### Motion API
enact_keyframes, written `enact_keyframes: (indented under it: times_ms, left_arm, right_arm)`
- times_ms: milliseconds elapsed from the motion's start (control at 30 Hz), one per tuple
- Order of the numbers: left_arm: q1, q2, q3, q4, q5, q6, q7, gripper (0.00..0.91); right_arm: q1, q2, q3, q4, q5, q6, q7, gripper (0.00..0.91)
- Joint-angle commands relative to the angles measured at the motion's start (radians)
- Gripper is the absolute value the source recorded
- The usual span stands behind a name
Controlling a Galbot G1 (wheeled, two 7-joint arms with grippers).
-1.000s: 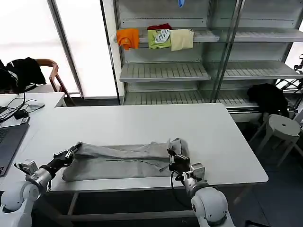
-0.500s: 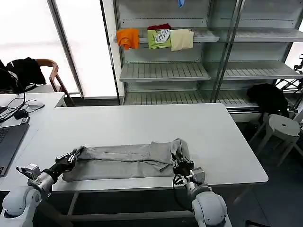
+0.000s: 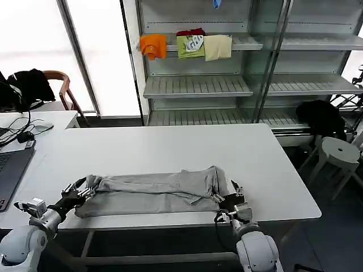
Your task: Fold and organize the clothes.
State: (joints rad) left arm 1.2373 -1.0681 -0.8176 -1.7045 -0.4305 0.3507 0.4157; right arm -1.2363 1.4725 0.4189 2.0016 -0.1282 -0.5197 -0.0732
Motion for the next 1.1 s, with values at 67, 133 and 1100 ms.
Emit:
enact_keyframes:
  times_ms: [67,133,1100]
  left_arm:
    - [0.07,-0.082,-0.056,-0.111,0.069,0.048,-0.266,0.907]
    - [0.082,-0.113,-0.045,-0.124,0.076,0.048,-0.302,0.907]
    - [0.071,-0.219,0.034,-0.122,0.098,0.106,-0.333,0.091]
  right_arm:
    - [0.05,-0.015,0.144,0.122,0.385,0.029,0.033,0.907]
    - [0.083,-0.015,0.162,0.136,0.404,0.027,0.038,0.907]
    - [0.14,-0.015,0.147,0.066,0.363,0.036,0.049,0.907]
